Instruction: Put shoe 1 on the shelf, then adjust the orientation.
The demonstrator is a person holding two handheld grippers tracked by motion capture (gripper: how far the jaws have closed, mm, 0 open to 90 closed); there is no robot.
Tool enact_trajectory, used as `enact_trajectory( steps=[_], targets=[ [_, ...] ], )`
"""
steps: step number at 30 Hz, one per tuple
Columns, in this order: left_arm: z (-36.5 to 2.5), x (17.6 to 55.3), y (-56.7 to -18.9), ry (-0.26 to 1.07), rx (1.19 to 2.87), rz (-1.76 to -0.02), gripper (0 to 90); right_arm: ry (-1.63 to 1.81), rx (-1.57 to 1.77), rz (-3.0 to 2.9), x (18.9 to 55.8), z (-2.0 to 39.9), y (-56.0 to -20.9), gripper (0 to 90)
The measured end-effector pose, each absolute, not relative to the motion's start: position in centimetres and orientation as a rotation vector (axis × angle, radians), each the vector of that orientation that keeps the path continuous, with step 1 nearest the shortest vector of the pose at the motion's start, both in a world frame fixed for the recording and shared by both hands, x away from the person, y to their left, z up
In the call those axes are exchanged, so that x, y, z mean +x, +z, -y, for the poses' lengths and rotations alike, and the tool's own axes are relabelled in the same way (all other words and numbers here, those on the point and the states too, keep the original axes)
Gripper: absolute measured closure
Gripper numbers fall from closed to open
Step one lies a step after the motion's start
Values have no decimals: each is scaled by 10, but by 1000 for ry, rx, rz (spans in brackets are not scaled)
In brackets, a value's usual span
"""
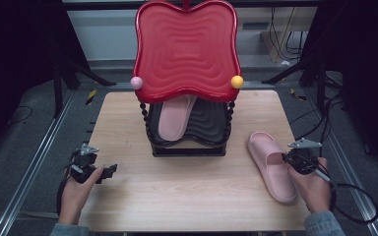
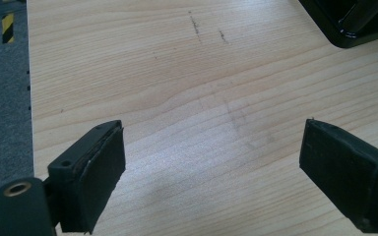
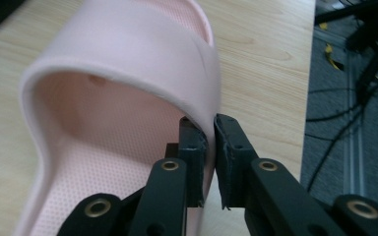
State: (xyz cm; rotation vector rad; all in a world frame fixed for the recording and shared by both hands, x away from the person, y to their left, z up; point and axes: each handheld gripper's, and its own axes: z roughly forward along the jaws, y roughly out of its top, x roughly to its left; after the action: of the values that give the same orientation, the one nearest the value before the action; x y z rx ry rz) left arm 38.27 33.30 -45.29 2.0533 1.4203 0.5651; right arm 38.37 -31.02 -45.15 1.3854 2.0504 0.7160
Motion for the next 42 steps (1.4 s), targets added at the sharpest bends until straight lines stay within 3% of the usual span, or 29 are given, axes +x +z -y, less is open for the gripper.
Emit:
enact_trajectory(
  steps=[6,15,26,38,42],
  targets=[
    [-331,381,-451,571,2064,-1414,99,840,1240,-2141,340,294,-434,842],
    [-332,381,-450,568,2062,-1413,100,948,1046,-2288,312,241,-418,842],
    [-334,380,-448,563,2063,-1409,100,990,787,-2511,341,134,-436,840],
    [-335,380,-450,560,2068,-1412,100,987,726,-2580,357,89,-456,823],
    [-335,380,-450,558,2071,-1408,100,1001,746,-2587,364,84,-458,734]
  ],
)
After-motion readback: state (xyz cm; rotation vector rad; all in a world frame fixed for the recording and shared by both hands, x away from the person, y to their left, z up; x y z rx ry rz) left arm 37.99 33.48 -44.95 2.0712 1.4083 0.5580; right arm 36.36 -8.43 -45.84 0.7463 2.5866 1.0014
